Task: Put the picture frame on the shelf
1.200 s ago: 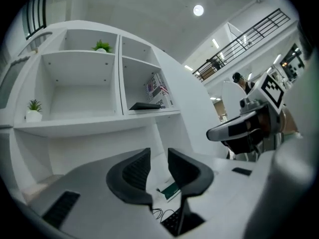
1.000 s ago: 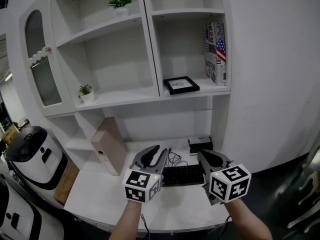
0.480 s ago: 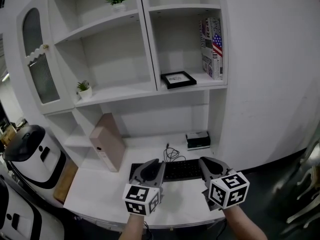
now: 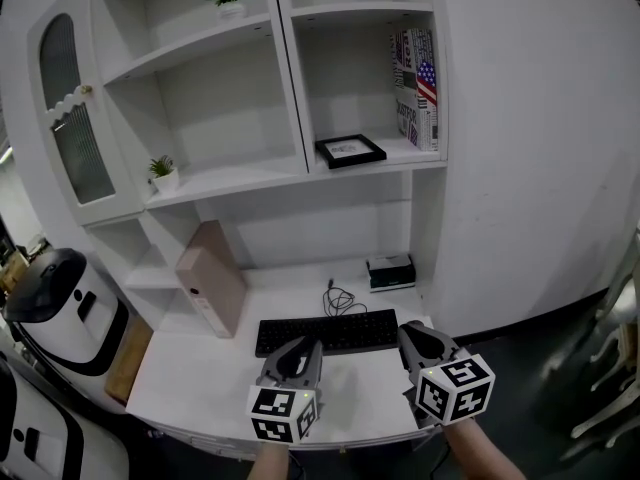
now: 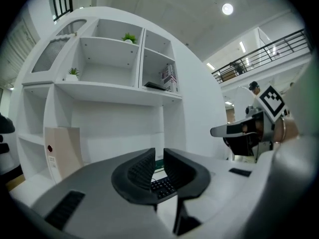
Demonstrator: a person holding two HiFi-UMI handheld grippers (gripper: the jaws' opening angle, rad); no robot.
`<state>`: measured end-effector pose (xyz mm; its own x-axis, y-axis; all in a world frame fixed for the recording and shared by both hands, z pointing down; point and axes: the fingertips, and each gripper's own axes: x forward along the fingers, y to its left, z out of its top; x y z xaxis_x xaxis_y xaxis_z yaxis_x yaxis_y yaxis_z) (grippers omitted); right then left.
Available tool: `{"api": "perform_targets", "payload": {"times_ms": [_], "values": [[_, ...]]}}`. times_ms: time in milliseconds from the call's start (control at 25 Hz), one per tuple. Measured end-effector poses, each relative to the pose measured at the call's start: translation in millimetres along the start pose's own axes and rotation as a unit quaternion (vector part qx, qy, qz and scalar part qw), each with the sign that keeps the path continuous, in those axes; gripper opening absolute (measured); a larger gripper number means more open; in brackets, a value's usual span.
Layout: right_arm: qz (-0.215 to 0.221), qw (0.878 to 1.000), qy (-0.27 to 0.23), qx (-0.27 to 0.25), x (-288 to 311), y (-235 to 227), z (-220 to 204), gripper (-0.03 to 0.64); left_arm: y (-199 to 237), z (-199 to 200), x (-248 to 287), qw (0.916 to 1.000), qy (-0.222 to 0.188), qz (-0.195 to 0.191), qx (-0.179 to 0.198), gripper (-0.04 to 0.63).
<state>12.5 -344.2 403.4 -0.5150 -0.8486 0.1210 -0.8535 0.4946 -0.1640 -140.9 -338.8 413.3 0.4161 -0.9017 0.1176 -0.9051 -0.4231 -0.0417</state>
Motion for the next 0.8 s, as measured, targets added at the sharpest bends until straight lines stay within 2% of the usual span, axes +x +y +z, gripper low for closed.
{"api": "perform_targets", "payload": {"times_ms": [800], "values": [[-0.008,1.0,0.026,0.007,-5,2,-32,0.0,-2,-36,-11,0.999,0.025,0.002,-0.036,0.052]]}}
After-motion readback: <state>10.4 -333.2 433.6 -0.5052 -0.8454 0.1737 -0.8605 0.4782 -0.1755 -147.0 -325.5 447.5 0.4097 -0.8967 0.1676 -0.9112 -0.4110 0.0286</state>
